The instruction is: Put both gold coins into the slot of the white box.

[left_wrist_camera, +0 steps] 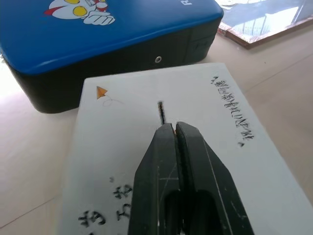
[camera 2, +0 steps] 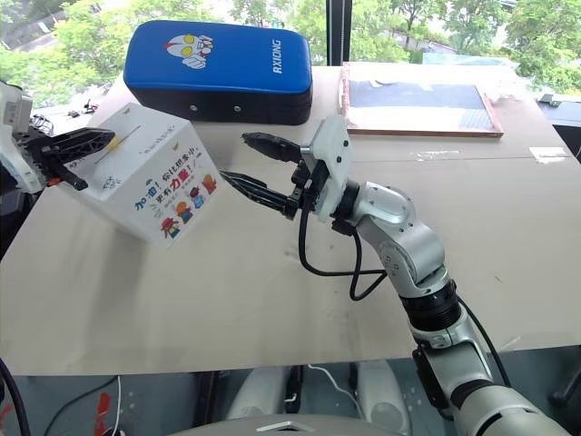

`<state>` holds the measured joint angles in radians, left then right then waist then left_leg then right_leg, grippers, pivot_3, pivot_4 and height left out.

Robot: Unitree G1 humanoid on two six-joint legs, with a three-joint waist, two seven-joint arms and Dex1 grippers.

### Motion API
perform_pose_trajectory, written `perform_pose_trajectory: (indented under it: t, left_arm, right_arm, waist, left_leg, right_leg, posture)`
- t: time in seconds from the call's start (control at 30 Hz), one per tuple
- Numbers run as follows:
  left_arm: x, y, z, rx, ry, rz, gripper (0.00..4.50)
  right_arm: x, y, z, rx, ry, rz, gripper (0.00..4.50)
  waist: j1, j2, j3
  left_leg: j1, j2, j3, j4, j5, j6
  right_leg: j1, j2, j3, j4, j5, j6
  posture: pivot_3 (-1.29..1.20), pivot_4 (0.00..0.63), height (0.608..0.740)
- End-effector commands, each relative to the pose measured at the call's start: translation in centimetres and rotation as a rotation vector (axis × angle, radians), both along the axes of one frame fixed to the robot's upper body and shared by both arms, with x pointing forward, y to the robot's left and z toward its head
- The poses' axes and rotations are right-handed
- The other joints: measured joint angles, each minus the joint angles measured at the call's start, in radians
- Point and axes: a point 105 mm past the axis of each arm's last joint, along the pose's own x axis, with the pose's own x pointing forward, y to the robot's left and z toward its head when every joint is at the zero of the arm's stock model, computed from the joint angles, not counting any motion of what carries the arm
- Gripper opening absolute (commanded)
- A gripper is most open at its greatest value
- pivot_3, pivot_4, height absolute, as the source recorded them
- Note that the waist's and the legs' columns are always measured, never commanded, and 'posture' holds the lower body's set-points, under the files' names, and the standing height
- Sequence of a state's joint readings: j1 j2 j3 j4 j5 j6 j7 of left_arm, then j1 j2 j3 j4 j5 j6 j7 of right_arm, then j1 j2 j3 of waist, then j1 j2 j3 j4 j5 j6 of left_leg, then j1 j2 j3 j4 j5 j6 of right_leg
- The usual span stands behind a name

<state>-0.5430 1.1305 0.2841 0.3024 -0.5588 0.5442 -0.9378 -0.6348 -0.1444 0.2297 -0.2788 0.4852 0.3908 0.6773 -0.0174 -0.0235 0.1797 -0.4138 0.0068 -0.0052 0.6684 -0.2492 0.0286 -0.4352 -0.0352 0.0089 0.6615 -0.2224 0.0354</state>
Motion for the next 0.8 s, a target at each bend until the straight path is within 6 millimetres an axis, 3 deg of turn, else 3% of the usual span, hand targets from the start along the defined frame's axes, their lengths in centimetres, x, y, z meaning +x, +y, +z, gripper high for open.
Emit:
perform_pose_trajectory:
  t: [0.03,0.37,0.47,0.6,0.7,0.8]
  left_arm:
    - [0.1,1.0,0.1,0.034,0.003,0.023,0.00]
    - [0.4,1.8,-1.1,0.051,0.026,0.036,0.00]
    - [0.2,1.2,-0.9,0.041,0.006,0.003,0.86]
    - [0.2,0.0,1.9,-0.005,-0.166,-0.046,2.75]
    - [-0.7,-2.0,4.5,-0.079,-0.301,-0.148,2.75]
    - [-2.3,-5.0,5.8,-0.154,-0.339,-0.302,2.75]
  right_arm:
    - [-1.0,0.0,1.2,0.031,-0.046,0.017,3.01]
    - [-1.0,0.2,1.2,0.023,-0.046,0.024,3.01]
    - [-1.1,0.1,1.2,0.021,-0.045,0.029,3.07]
    - [-1.2,0.1,0.9,0.012,-0.039,0.032,3.07]
    - [-1.1,0.0,0.5,0.001,-0.034,0.031,3.07]
    - [-0.9,-0.5,0.0,-0.020,-0.025,0.026,3.07]
  waist:
    - [-0.001,0.000,0.000]
    - [-0.003,0.000,0.000]
    - [-0.004,0.000,0.000]
    - [0.000,0.000,0.000]
    - [0.003,-0.001,-0.001]
    - [0.003,-0.002,-0.001]
  left_leg:
    - [0.000,0.000,0.000,0.000,0.000,0.000]
    - [0.001,0.000,0.000,0.000,0.000,0.000]
    - [0.001,0.001,0.000,0.000,0.000,0.000]
    - [0.001,0.001,0.000,0.001,0.000,0.000]
    - [-0.001,0.000,-0.001,0.001,0.000,0.000]
    - [-0.002,0.000,-0.001,0.002,0.000,0.000]
  right_leg:
    - [0.000,0.000,0.000,0.000,0.000,0.000]
    - [0.000,0.000,0.000,0.002,0.000,0.000]
    - [0.000,0.000,0.000,0.002,0.000,0.000]
    - [0.000,0.000,0.000,0.002,0.000,0.000]
    - [0.000,-0.001,-0.001,0.001,0.000,0.000]
    - [0.000,-0.002,-0.001,0.000,0.000,0.000]
  posture:
    - [0.00,0.150,0.740]
    - [0.00,0.150,0.740]
    - [0.00,0.150,0.740]
    - [0.00,0.150,0.740]
    - [0.00,0.150,0.740]
    - [0.00,0.150,0.740]
